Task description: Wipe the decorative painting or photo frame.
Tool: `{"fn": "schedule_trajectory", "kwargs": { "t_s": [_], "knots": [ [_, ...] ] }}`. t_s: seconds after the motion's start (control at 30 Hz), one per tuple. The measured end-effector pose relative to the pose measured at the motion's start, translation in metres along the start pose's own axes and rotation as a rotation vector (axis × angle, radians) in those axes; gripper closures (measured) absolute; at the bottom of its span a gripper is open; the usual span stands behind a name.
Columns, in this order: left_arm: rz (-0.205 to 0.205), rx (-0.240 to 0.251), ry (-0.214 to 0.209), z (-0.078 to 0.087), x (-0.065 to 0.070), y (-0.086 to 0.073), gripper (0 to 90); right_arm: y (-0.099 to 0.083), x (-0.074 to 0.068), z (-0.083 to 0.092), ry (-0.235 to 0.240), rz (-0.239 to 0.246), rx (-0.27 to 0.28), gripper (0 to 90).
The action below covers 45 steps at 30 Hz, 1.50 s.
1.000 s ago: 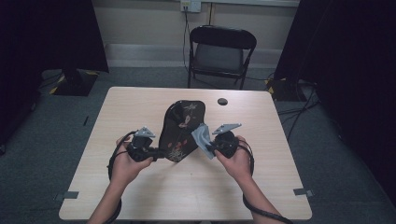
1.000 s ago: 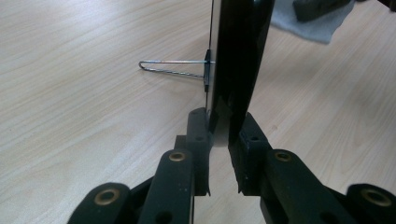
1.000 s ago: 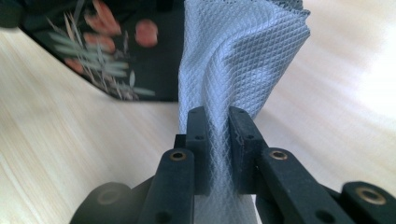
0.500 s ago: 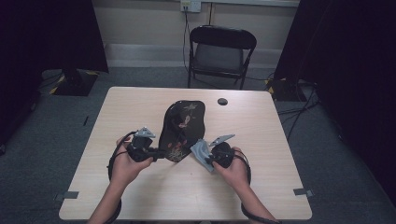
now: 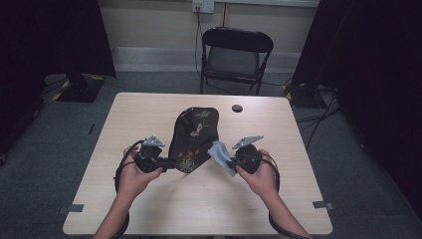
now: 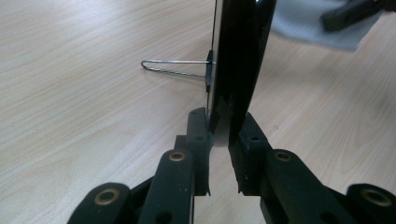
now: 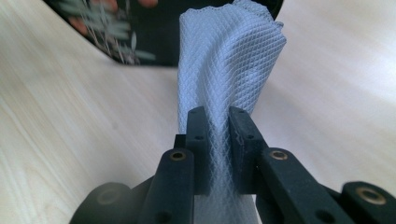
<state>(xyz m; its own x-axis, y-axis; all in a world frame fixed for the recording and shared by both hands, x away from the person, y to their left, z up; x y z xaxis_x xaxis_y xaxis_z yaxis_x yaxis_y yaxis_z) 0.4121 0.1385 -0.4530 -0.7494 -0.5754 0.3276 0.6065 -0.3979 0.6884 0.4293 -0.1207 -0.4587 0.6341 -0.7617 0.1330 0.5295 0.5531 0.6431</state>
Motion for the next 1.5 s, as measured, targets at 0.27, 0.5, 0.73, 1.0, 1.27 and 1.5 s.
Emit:
{"fn": "schedule_trajectory", "kwargs": {
  "t_s": [0.27, 0.5, 0.73, 1.0, 1.27, 1.5],
  "knots": [
    [0.0, 0.002, 0.005, 0.0, 0.0, 0.0, 78.6, 0.046, 0.018, 0.042, -0.046, 0.0, 0.108, 80.1],
    [-0.002, -0.002, 0.006, -0.001, 0.001, 0.0, 78.6, 0.081, 0.023, 0.067, -0.059, 0.002, 0.189, 80.0],
    [-0.003, -0.002, 0.004, -0.001, 0.001, 0.0, 78.6, 0.098, 0.017, 0.063, -0.057, 0.007, 0.214, 80.0],
    [-0.001, 0.001, 0.0, -0.001, 0.001, 0.0, 78.6, 0.095, 0.013, 0.05, -0.054, 0.012, 0.192, 80.0],
    [-0.003, -0.001, 0.0, 0.0, 0.001, 0.0, 78.6, 0.078, 0.013, 0.036, -0.046, 0.002, 0.149, 80.0],
    [-0.004, 0.0, -0.001, 0.0, 0.001, 0.0, 78.6, 0.057, 0.005, 0.013, -0.027, -0.007, 0.105, 80.0]
  ]
}}
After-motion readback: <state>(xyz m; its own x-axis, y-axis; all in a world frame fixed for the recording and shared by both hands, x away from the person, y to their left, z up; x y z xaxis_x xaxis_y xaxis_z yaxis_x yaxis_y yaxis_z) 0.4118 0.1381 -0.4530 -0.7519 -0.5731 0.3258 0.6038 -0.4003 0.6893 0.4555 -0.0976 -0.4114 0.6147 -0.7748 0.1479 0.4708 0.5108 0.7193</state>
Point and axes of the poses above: each handheld gripper's, and its own axes: z roughly backward along the jaws, y roughly out of its top, x roughly to its right, the point moved 6 cm from there along -z, roughly forward along the jaws, and after that the axes turned 11 degrees about -y, right-handed, at the moved point
